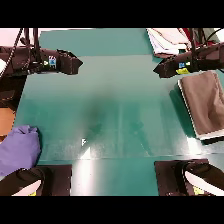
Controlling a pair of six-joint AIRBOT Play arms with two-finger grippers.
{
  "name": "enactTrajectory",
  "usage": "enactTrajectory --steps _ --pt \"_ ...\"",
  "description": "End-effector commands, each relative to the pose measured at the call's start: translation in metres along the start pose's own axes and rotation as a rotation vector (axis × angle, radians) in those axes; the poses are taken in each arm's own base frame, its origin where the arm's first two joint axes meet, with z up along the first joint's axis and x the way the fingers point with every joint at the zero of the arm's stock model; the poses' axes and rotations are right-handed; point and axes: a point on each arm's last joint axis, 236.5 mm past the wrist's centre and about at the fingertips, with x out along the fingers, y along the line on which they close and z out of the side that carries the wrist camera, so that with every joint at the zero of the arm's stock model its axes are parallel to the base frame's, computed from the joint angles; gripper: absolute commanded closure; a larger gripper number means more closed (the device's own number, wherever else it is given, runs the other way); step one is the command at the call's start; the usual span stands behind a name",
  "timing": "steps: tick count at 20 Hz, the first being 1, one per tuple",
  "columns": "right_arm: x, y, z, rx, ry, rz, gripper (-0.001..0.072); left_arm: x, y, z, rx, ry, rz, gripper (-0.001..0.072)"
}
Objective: Fold the shirts.
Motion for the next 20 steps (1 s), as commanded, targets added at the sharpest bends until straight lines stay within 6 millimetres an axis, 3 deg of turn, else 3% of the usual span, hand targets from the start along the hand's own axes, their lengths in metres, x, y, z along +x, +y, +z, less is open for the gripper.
enactTrajectory --steps 1,10,13,14,15,17,20 --pt "0.000 0.001 0.002 -0.002 -0.009 0.002 0.0696 0.000 0.000 0.000 0.000 0.000 0.000 0.0684" --pt "0.000 0.001 0.002 -0.002 -0.007 0.002 0.0697 0.000 0.000 0.000 -0.001 0.000 0.000 0.0684" --pt "0.000 0.001 0.001 -0.002 -0.004 0.003 0.0696 -0.003 0.001 0.035 0.003 -0.147 0.006 0.0685" --pt "0.000 0.001 0.001 -0.002 -0.003 0.003 0.0696 -0.008 0.006 0.036 0.012 -0.147 0.022 0.0685" --pt "0.000 0.001 0.001 -0.002 -0.003 0.003 0.0696 -0.018 0.016 0.029 0.008 -0.114 0.055 0.0685" --pt "0.000 0.001 -0.001 -0.003 0.006 0.002 0.0697 -0.047 0.052 -0.004 0.005 0.016 0.168 0.0685" --pt "0.000 0.001 -0.002 -0.003 0.010 0.003 0.0696 -0.123 0.132 -0.069 -0.094 0.154 0.490 0.0684"
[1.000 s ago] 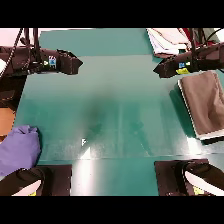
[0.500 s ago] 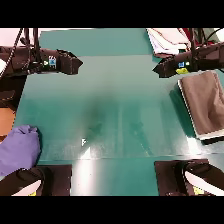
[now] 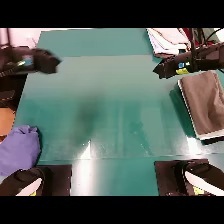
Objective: Fold the shirts.
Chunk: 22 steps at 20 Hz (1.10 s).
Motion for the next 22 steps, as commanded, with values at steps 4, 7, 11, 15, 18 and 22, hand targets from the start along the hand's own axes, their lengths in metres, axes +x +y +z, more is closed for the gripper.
enactTrajectory --steps 4,7,11,15,18,22 --pt "0.000 0.000 0.000 0.000 -0.001 0.000 0.0697 -0.094 0.163 -0.164 -0.141 0.350 0.621 0.0681" --pt "0.000 0.000 0.000 0.000 -0.001 0.000 0.0696 -0.080 0.187 -0.255 -0.221 0.576 0.687 0.0088" --pt "0.000 0.000 0.000 0.000 -0.001 0.000 0.0696 -0.051 0.199 -0.334 -0.279 0.677 0.697 0.0087" --pt "0.000 0.000 0.001 0.000 -0.003 0.000 0.0696 -0.044 0.203 -0.356 -0.296 0.689 0.700 0.0089" --pt "0.000 0.000 0.001 0.000 -0.003 0.000 0.0696 -0.042 0.204 -0.353 -0.291 0.670 0.698 0.0191" --pt "0.000 0.000 0.001 0.000 -0.004 0.000 0.0696 -0.043 0.205 -0.345 -0.289 0.656 0.701 0.0684"
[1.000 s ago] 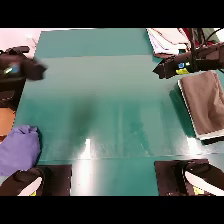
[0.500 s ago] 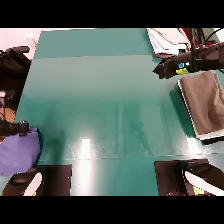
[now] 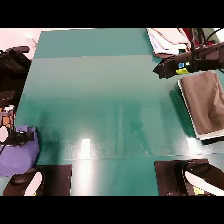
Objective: Fold the shirts.
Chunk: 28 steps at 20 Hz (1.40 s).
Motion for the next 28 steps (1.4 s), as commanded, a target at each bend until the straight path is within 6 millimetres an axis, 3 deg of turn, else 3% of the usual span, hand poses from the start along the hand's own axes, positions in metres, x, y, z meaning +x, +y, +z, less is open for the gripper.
enactTrajectory --steps 1,3,5,7,8,10,12,15,17,19,20,22,26,27,28 --pt "0.000 0.000 0.001 0.000 -0.003 0.000 0.0696 -0.013 0.003 0.013 -0.017 -0.036 -0.002 0.0685" --pt "-0.002 0.001 0.005 0.000 -0.021 0.001 0.0696 -0.057 0.013 0.055 -0.049 -0.163 -0.011 0.0686" --pt "-0.016 0.005 0.019 -0.005 -0.099 0.002 0.0696 -0.136 0.020 0.107 -0.092 -0.365 -0.072 0.0687" --pt "-0.040 0.009 0.041 -0.013 -0.223 -0.007 0.0696 -0.232 0.017 0.146 -0.124 -0.601 -0.202 0.0688" --pt "-0.052 0.010 0.051 0.008 -0.281 -0.010 0.0696 -0.281 0.012 0.158 -0.125 -0.721 -0.276 0.0689" --pt "-0.072 0.003 0.063 0.072 -0.343 -0.021 0.0697 -0.358 0.004 0.168 -0.117 -0.914 -0.402 0.0690" --pt "-0.089 -0.007 0.074 0.081 -0.354 -0.048 0.0697 -0.399 -0.013 0.174 -0.074 -1.008 -0.512 0.0690" --pt "-0.106 -0.017 0.091 0.080 -0.342 -0.073 0.0697 -0.412 -0.054 0.188 -0.014 -0.971 -0.708 0.0691" --pt "-0.112 -0.023 0.101 0.078 -0.328 -0.085 0.0697 -0.405 -0.090 0.198 0.032 -0.900 -0.827 0.0691" --pt "-0.116 -0.026 0.110 0.073 -0.323 -0.092 0.0697 -0.389 -0.140 0.200 0.157 -0.819 -0.875 0.0691" --pt "-0.117 -0.026 0.114 0.068 -0.325 -0.091 0.0697 -0.381 -0.176 0.196 0.238 -0.770 -0.910 0.0690" --pt "-0.119 -0.025 0.122 0.059 -0.332 -0.090 0.0697 -0.365 -0.254 0.176 0.386 -0.656 -0.981 0.0690" --pt "-0.120 -0.025 0.123 0.056 -0.325 -0.090 0.0697 -0.309 -0.399 0.095 0.685 -0.395 -1.030 0.0684" --pt "-0.119 -0.025 0.121 0.056 -0.317 -0.090 0.0697 -0.296 -0.424 0.078 0.730 -0.361 -1.032 0.0616" --pt "-0.119 -0.025 0.120 0.056 -0.311 -0.090 0.0697 -0.286 -0.444 0.069 0.752 -0.346 -1.036 0.0266"
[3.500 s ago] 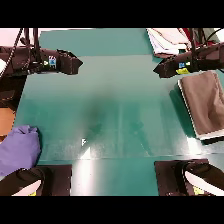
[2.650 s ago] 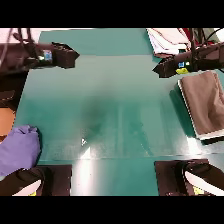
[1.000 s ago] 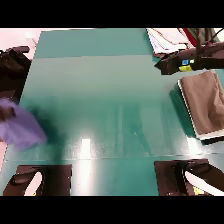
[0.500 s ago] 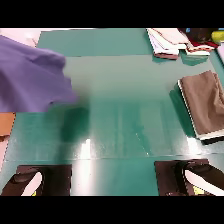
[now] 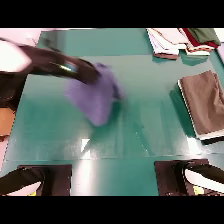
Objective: Fold the shirts.
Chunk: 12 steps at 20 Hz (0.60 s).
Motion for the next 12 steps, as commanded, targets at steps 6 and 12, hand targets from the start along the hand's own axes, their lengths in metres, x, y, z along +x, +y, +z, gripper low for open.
enactTrajectory --steps 6,12 --pt "0.000 0.000 -0.003 -0.002 0.020 -0.001 0.0697 0.072 0.057 0.007 -0.065 -0.011 0.070 0.0098" --pt "0.000 0.000 -0.006 -0.002 0.035 -0.001 0.0697 0.117 0.160 -0.026 -0.260 0.069 0.149 0.0098"
